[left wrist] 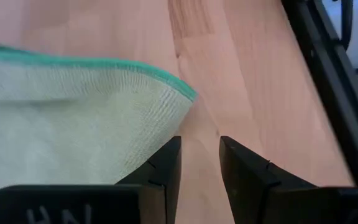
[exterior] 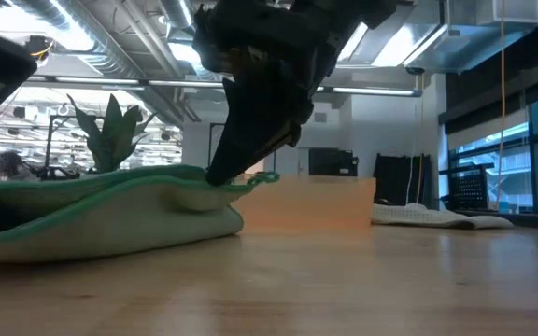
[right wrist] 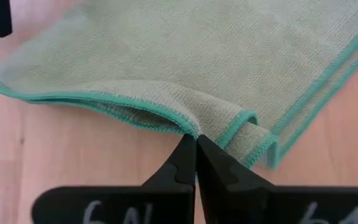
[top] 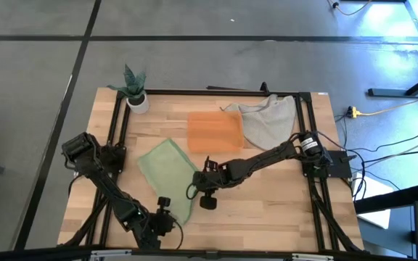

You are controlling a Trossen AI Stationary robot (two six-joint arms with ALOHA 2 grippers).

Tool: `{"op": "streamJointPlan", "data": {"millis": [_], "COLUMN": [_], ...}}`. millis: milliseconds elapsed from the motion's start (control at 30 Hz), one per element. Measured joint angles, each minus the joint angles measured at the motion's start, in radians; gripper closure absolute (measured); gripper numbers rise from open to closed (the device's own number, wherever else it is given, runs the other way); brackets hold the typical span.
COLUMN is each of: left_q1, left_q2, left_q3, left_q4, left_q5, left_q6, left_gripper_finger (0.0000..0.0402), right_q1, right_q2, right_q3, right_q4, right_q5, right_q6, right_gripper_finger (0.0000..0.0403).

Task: Roll microfiber towels into tight, uniform cylinder then place into a basket
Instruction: Roll the green microfiber towel

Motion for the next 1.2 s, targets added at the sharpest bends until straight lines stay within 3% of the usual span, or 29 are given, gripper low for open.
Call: {"op": "streamJointPlan", "data": {"millis": [100, 333, 700, 1200], "left_q1": [0.001, 0.013, 0.02, 0.02], "left_q2": [0.002, 0.002, 0.078, 0.081], "left_q3": [0.0, 0.0, 0.0, 0.0], "left_q4": [-0.003, -0.005, 0.007, 0.01], "left_q5": [-0.058, -0.082, -0.074, -0.074], "left_q6": [0.063, 0.128, 0.128, 0.069], "left_gripper_finger": [0.0302, 0.0302, 0.0302, 0.0301], "right_q1": [-0.005, -0.006, -0.006, -0.006], "right_q2": [0.0, 0.0, 0.0, 0.0], "right_q3": [0.0, 0.0, 0.0, 0.0], "right_q4": [0.003, 0.005, 0.006, 0.013], "right_q5": [0.0, 0.0, 0.0, 0.0], "right_q6": [-0.005, -0.009, -0.042, -0.053], "right_gripper_finger": [0.0399, 0.0399, 0.0397, 0.0395]}}
